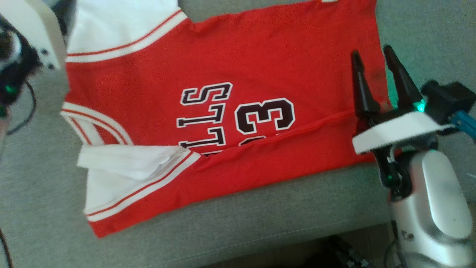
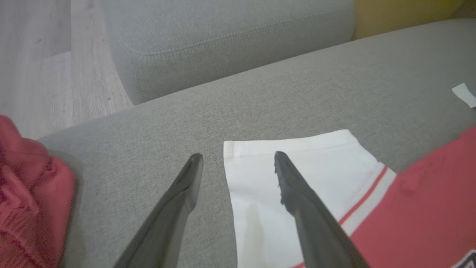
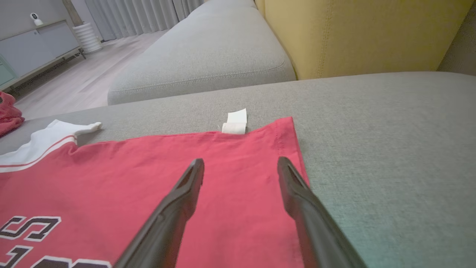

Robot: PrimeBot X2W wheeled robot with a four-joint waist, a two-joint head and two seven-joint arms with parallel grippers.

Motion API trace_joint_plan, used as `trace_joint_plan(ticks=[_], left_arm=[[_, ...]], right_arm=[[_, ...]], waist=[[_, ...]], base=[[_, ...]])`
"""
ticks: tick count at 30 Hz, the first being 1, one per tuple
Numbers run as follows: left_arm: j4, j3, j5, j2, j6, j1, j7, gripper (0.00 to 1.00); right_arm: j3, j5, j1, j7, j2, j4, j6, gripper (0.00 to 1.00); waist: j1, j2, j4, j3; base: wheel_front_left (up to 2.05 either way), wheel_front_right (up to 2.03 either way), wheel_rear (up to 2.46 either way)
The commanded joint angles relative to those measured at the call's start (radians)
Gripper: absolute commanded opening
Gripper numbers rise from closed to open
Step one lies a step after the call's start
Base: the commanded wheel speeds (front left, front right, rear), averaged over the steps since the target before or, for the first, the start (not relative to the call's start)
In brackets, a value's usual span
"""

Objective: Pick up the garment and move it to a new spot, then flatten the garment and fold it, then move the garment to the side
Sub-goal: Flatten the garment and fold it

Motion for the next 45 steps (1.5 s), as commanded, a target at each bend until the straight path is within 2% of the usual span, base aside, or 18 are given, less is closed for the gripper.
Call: trace_joint_plan(ticks=[1,9,15,16,17,18,19,20,21,22,28,35,40,45], left_arm=[[0.004,0.037,0.013,0.051,-0.010,-0.072,0.027,1.00],[0.157,0.029,0.024,0.064,0.011,-0.206,0.142,1.00],[0.199,0.021,0.018,0.072,0.018,-0.223,0.193,1.00],[0.201,0.018,0.016,0.072,0.015,-0.221,0.197,0.87],[0.202,0.016,0.013,0.070,0.012,-0.219,0.198,0.57],[0.202,0.013,0.011,0.067,0.009,-0.216,0.198,0.49],[0.201,0.010,0.007,0.062,0.005,-0.213,0.197,0.49],[0.201,0.009,0.003,0.058,0.002,-0.212,0.191,0.13],[0.201,0.009,0.003,0.058,0.002,-0.212,0.191,0.13],[0.200,0.009,0.001,0.052,-0.001,-0.210,0.181,0.00],[0.189,0.004,-0.001,0.017,-0.024,-0.202,0.085,0.00],[0.156,-0.013,-0.003,-0.030,-0.050,-0.179,-0.019,0.00],[0.134,-0.028,-0.006,-0.064,-0.060,-0.161,-0.064,0.00],[0.120,-0.045,-0.008,-0.092,-0.064,-0.156,-0.084,0.00]], right_arm=[[0.039,0.002,-0.032,-0.015,-0.006,-0.019,0.007,1.00],[0.100,0.008,-0.121,-0.054,-0.006,0.030,0.007,1.00],[0.105,-0.008,-0.137,-0.058,-0.006,0.037,0.007,1.00],[0.104,-0.011,-0.140,-0.056,-0.006,0.036,0.007,1.00],[0.102,-0.016,-0.143,-0.054,-0.006,0.036,0.007,1.00],[0.100,-0.022,-0.146,-0.050,-0.006,0.035,0.007,1.00],[0.097,-0.031,-0.150,-0.045,-0.006,0.035,0.007,1.00],[0.095,-0.040,-0.156,-0.038,-0.006,0.036,0.007,1.00],[0.095,-0.040,-0.156,-0.038,-0.006,0.036,0.007,1.00],[0.094,-0.046,-0.163,-0.029,-0.007,0.040,0.007,1.00],[0.066,-0.094,-0.255,0.048,-0.055,0.105,0.007,1.00],[0.036,-0.150,-0.387,0.170,-0.144,0.270,0.007,1.00],[0.082,-0.163,-0.461,0.234,-0.201,0.398,0.007,1.00],[0.147,-0.122,-0.520,0.287,-0.233,0.503,0.007,1.00]], waist=[[-0.0004,0.0000,-0.043,0.061],[-0.0004,0.0000,-0.102,0.114],[-0.0004,0.0000,-0.118,0.112],[-0.0004,0.0000,-0.119,0.111],[-0.0004,0.0000,-0.119,0.110],[-0.0004,0.0000,-0.118,0.108],[-0.0004,0.0000,-0.115,0.106],[-0.0004,0.0000,-0.112,0.103],[-0.0004,0.0000,-0.112,0.103],[-0.0004,0.0000,-0.109,0.099],[-0.0004,0.0000,-0.069,0.059],[-0.0004,0.0000,0.007,0.017],[-0.0004,0.0000,0.056,0.007],[-0.0004,0.0000,0.087,0.013]], base=[[0.00,0.00,0.00],[0.00,0.00,0.00],[0.00,0.00,0.00],[0.00,0.00,0.00],[0.00,0.00,0.00],[0.00,0.00,0.00],[0.00,0.00,0.00],[0.00,0.00,0.00],[0.00,0.00,0.00],[0.00,0.00,0.00],[0.00,0.00,0.00],[0.00,0.00,0.00],[0.00,0.00,0.00],[0.00,0.00,0.00]])
